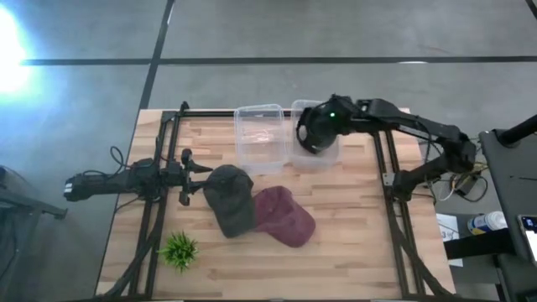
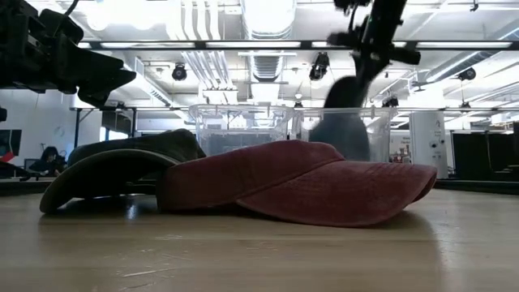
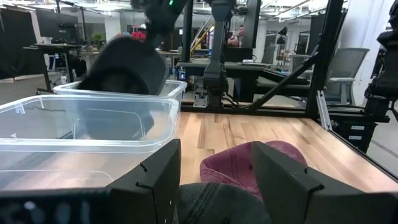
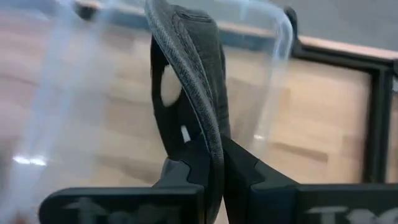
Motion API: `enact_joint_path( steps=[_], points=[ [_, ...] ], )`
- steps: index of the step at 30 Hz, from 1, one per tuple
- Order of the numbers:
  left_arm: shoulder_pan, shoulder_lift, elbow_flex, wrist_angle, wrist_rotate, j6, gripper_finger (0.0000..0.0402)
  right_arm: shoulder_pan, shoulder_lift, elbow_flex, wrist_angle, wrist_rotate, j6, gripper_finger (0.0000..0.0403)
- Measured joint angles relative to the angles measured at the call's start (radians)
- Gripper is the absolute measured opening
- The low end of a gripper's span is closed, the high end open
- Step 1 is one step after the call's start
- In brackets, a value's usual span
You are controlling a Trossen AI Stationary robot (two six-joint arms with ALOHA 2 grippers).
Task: Pick & Place hat
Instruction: Put the right black cap into the right transparent bin, then put the black cap into the right transparent bin
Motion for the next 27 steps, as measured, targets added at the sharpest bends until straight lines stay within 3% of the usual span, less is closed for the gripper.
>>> enact_joint_path(
  steps=[7,13,20,27],
  points=[
    [0.000,0.000,0.000,0.000,0.000,0.000,0.0190,0.036,0.125,0.009,-0.021,0.003,0.007,0.0038],
    [0.000,0.000,0.000,0.000,0.000,0.000,0.0190,0.101,0.220,0.052,0.102,0.015,-0.006,0.0119],
    [0.000,0.000,0.000,0.000,0.000,0.000,0.0190,0.158,0.297,0.145,0.158,-0.071,-0.049,0.0204],
    [0.000,0.000,0.000,0.000,0.000,0.000,0.0190,0.244,0.243,0.189,0.047,0.095,-0.124,0.0243]
  ],
)
